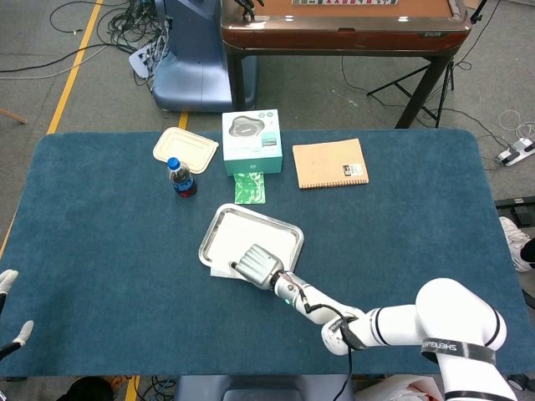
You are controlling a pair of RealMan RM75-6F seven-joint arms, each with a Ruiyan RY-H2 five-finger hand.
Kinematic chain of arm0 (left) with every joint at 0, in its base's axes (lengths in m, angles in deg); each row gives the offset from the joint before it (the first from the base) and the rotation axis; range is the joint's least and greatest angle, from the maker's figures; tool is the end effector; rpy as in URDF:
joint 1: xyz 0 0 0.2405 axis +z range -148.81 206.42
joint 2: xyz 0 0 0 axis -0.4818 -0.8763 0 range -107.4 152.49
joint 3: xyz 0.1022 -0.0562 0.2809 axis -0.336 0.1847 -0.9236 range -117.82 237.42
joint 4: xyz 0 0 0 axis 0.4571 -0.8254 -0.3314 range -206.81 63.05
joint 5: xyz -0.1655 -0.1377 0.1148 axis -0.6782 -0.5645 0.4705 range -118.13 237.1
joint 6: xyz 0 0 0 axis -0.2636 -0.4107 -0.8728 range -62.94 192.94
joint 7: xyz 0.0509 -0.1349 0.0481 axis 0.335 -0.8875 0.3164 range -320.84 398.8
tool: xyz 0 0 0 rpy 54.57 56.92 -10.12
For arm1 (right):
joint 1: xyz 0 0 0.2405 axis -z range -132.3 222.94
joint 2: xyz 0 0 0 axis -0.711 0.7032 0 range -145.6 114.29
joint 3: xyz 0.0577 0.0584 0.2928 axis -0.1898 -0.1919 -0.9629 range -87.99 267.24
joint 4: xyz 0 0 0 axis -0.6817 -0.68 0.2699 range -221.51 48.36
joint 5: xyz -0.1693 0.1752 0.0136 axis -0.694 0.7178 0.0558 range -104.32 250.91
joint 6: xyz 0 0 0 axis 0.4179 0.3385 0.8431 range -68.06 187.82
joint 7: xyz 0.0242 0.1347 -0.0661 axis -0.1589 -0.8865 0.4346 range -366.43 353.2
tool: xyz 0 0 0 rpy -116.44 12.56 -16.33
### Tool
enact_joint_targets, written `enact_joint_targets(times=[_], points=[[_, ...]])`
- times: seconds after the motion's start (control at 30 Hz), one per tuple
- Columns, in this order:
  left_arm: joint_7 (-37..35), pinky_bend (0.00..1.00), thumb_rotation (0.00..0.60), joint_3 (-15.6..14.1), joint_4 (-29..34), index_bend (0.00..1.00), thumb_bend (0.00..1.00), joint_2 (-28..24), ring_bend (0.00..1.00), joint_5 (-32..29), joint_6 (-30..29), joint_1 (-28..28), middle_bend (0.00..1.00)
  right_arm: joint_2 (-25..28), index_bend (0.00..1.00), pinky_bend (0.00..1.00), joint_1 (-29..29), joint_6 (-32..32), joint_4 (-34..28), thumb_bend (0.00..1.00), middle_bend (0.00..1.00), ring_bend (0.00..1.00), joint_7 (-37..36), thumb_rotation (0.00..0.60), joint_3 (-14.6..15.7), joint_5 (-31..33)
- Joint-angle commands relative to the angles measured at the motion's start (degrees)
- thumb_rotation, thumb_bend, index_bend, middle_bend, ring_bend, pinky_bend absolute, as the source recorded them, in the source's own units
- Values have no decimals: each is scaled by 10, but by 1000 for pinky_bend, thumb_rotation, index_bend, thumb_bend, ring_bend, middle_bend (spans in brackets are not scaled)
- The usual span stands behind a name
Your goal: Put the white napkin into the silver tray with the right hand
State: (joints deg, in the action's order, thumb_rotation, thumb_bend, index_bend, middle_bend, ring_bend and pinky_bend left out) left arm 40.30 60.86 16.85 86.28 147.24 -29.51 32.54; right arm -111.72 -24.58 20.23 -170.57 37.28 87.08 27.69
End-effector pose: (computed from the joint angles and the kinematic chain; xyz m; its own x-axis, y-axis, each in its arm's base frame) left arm -0.3933 0.1303 0.1746 0.4883 -0.0643 0.8703 0.8709 0.0988 -0.4814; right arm -0.0476 -0.3769 -0.1492 0.8437 -0.1995 0.4984 -0.4426 -0.7838 0.4356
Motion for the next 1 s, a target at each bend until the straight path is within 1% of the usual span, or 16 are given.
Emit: enact_joint_targets(times=[0.03, 0.47, 1.0], points=[[-1, 91, 600, 0, -2, 100, 242, 1, 120, -1, 0, 1, 123, -6, 200, 1000, -4, -1, 9, 1000, 976, 942, -3, 600, 4, 3], [-6, 91, 600, 1, -7, 100, 243, 2, 120, 0, -1, 3, 123, -25, 200, 1000, -14, -13, 41, 1000, 977, 941, -4, 600, 10, 20], [-14, 91, 600, 1, -15, 99, 243, 3, 120, -2, -3, 7, 123, -41, 200, 1000, -24, -20, 73, 1000, 976, 941, 2, 600, 7, 50]])
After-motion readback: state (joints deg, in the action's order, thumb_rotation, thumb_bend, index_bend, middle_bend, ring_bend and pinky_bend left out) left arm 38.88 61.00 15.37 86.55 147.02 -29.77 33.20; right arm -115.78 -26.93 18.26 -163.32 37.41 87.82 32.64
